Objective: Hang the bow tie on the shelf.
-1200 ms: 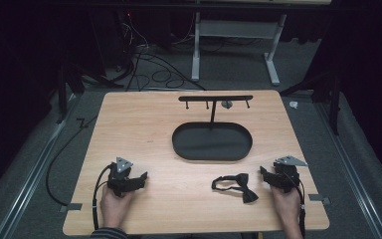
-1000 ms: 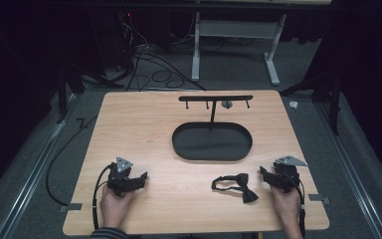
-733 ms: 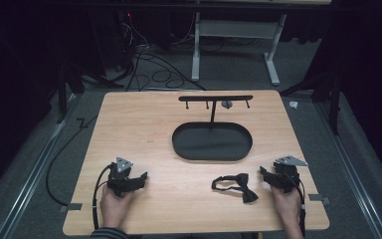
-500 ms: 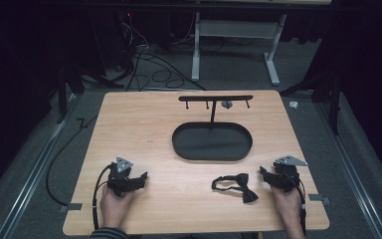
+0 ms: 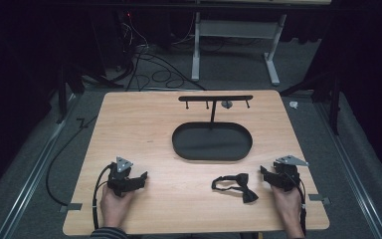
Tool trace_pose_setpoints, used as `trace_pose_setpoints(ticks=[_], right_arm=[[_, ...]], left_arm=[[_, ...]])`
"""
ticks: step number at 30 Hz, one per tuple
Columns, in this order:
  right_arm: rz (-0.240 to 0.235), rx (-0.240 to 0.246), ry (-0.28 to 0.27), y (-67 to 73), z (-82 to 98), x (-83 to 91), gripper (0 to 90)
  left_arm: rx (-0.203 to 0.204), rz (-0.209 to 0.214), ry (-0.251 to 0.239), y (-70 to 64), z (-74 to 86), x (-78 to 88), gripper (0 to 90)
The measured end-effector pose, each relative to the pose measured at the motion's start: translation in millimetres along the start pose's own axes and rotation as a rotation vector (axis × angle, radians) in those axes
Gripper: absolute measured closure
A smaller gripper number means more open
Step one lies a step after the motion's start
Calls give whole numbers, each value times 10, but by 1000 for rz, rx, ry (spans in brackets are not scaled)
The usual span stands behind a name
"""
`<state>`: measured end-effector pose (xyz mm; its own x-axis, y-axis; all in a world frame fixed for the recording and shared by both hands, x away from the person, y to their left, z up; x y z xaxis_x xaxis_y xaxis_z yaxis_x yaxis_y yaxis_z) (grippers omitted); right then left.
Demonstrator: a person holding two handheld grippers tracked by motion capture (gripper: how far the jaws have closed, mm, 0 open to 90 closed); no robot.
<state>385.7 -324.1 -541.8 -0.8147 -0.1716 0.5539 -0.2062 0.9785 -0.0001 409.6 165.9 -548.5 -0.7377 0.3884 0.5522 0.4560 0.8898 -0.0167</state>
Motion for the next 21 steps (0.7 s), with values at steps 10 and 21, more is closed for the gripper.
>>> trace_pose_setpoints(ticks=[10, 21], right_arm=[[-52, -23, -11, 69, -87, 73, 470], [-131, -19, -48, 245, -191, 182, 493]], left_arm=[[1, 0, -1, -1, 1, 1, 228], [1, 0, -1, 0, 1, 1, 228]])
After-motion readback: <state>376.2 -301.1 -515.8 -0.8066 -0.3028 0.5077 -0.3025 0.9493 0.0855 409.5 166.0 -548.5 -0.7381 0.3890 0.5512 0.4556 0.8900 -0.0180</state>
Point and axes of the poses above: each handheld gripper's, and its own axes: x roughly backward along the jaws, z roughly out of its underside, y roughly to its left, the point moved 6 cm from there along -x, roughly forward along the jaws, and after that the axes turned 9 degrees about -y, right-handed, at the moved point
